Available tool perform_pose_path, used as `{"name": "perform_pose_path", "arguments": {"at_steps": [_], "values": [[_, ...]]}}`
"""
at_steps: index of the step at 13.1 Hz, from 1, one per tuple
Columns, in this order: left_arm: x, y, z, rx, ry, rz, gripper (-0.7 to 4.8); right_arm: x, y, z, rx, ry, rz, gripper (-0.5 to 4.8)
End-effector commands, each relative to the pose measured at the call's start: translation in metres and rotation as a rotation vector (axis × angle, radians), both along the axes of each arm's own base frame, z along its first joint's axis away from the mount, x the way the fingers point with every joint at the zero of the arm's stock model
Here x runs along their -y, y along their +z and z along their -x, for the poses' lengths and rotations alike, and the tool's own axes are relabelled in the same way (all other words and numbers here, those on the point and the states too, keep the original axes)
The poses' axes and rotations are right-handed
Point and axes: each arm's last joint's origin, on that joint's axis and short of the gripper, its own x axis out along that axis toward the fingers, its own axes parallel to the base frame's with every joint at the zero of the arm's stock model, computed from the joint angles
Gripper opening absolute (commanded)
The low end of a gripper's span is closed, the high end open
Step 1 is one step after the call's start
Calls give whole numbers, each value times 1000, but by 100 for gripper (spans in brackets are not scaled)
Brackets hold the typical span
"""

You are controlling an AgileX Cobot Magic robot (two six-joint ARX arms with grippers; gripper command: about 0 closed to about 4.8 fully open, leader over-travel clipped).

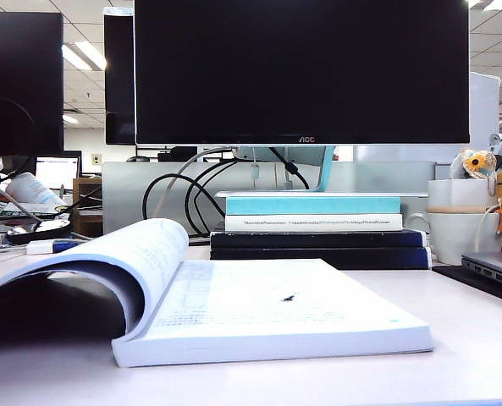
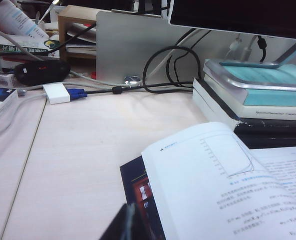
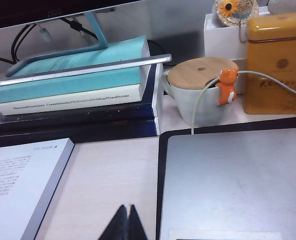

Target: Close the book.

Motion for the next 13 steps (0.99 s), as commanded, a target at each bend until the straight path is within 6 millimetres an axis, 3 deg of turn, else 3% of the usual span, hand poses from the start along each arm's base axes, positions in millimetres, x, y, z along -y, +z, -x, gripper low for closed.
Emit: {"name": "perform_pose_path", "arguments": {"at_steps": [1,4,5,7,9,13], "values": [[0,2,0,11,5,2,-5,0,2,0,18,-4,-7,-1],[0,3,1,15,-18,9,-5,0,3,0,10,0,-87,-1],[2,10,2,28,-79,45,-5,0,7,1,13,10,-163,-1],[-1,30,7,47,-24,51,-5,0,22,4,33,25,-190,-3],[-6,66,17,55,108,45,-4,2,62,13,101,23,-201,-3],[-4,114,14,44,48,100,-5,-3,104,1,53,94,-166,-3]]}}
